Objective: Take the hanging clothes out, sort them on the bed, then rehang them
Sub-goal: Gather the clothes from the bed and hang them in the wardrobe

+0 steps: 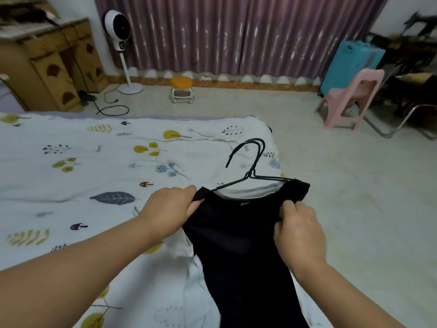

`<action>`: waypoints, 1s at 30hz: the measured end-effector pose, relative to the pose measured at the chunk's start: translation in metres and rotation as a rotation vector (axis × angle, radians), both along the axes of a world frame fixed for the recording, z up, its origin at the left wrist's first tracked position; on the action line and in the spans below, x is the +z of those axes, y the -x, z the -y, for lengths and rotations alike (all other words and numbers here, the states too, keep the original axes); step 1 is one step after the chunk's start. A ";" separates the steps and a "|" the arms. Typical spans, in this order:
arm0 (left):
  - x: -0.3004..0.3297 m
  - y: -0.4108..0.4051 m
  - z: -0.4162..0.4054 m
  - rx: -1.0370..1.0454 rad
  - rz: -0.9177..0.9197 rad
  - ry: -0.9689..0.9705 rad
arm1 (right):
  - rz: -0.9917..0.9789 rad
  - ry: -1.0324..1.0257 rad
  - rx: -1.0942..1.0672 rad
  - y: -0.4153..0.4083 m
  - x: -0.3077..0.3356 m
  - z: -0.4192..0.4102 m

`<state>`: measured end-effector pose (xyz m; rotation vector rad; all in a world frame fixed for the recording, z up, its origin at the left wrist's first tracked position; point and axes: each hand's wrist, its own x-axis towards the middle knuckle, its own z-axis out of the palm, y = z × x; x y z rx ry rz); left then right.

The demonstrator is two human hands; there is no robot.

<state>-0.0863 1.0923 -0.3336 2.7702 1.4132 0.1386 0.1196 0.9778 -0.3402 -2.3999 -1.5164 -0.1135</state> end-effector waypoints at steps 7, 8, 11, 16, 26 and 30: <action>0.119 0.025 0.047 -0.035 0.083 -0.118 | 0.092 -0.102 -0.124 -0.004 0.137 0.025; 0.136 0.031 0.054 -0.047 0.119 -0.152 | 0.108 -0.088 -0.082 -0.003 0.154 0.030; 0.183 0.052 0.073 -0.062 0.207 -0.220 | 0.063 -0.124 0.025 0.005 0.208 0.045; 0.249 0.099 0.110 -0.058 0.335 -0.250 | 0.011 -0.118 0.212 0.034 0.287 0.079; 0.343 0.176 0.177 0.089 0.296 -0.328 | -0.600 -0.080 0.384 0.108 0.374 0.160; 0.378 0.193 0.205 0.151 0.209 -0.146 | -0.820 -0.010 0.414 0.134 0.406 0.195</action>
